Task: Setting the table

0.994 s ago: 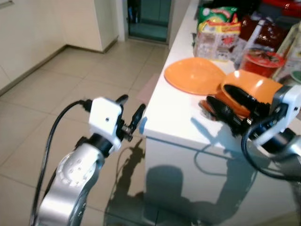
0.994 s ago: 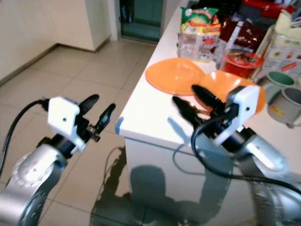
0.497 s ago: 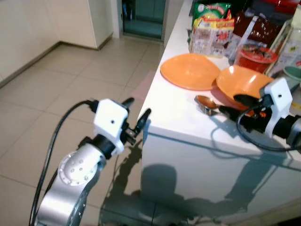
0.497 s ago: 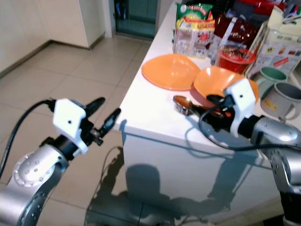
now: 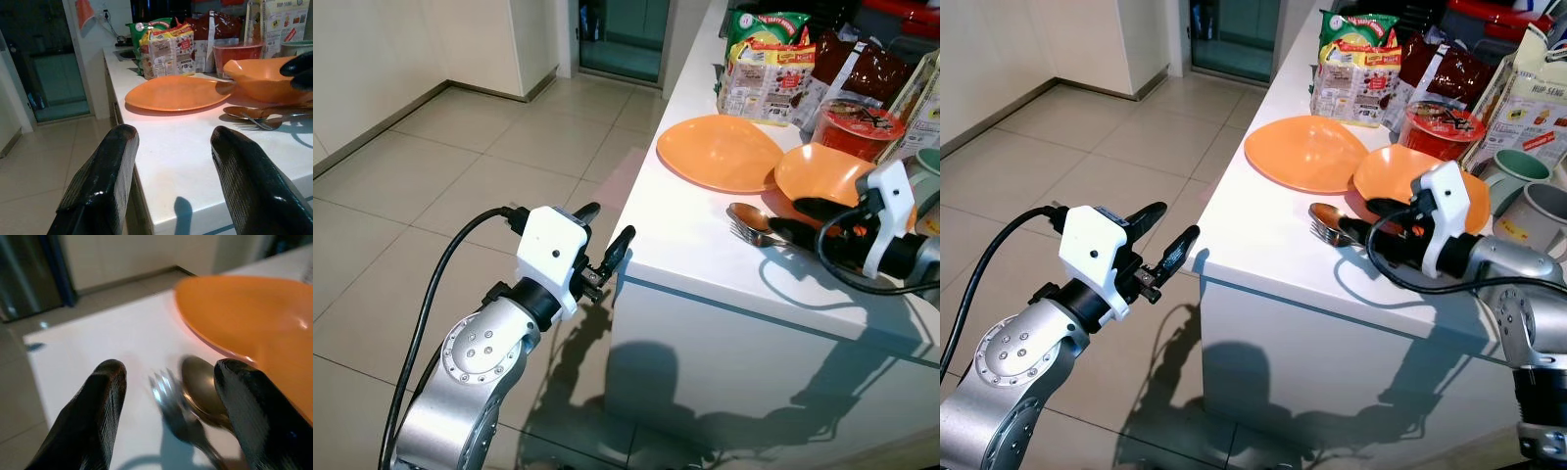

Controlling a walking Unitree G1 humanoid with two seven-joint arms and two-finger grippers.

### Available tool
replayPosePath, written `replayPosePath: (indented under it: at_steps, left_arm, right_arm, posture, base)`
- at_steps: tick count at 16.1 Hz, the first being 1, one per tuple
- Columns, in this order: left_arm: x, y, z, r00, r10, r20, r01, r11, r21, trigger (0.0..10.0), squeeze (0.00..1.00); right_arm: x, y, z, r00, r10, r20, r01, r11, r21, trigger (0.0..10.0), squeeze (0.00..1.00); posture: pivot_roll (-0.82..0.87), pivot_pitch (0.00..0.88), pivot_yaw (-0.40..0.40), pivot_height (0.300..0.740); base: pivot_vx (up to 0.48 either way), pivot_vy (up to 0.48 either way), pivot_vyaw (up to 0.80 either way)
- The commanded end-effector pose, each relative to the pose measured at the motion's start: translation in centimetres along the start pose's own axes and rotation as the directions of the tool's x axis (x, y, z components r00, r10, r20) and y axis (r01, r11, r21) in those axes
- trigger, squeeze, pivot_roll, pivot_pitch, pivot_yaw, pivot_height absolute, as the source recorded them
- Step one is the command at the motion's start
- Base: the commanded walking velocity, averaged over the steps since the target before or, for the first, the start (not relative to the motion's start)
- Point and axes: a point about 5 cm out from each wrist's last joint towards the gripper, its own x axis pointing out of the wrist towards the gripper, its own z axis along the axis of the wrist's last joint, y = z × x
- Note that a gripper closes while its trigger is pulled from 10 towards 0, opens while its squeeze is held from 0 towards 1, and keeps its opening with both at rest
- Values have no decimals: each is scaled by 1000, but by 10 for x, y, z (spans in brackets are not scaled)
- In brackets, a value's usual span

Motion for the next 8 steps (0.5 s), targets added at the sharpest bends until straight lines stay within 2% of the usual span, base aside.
replayPosePath:
  at_steps: [1,2,4,6,8]
  left_arm:
    - [1,-2,0,1000,-9,8,9,1000,7,10000,0]
    - [1,-3,0,1000,-11,8,11,1000,7,10000,0]
    - [3,-3,0,1000,-18,6,18,1000,9,10000,0]
    - [3,-3,0,1000,-22,4,22,1000,9,10000,0]
    - [4,-6,-1,998,-55,-6,55,998,2,10000,0]
  right_arm:
    - [1,7,10,996,66,57,-65,998,-14,10000,0]
    - [5,15,8,993,109,45,-108,994,-24,10000,0]
    - [18,23,-14,996,74,-58,-77,996,-48,10000,0]
    - [22,26,-25,994,60,-94,-66,996,-61,10000,0]
    - [27,22,-31,995,-5,-95,-2,997,-77,10000,0]
  posture:
    - [58,12,-83,740]
    - [58,12,-83,740]
    - [58,11,-79,740]
    - [58,10,-74,740]
    - [58,10,-74,740]
  base:
    - [0,0,0]
    - [0,0,0]
    - [0,0,0]
    - [0,0,0]
    - [0,0,0]
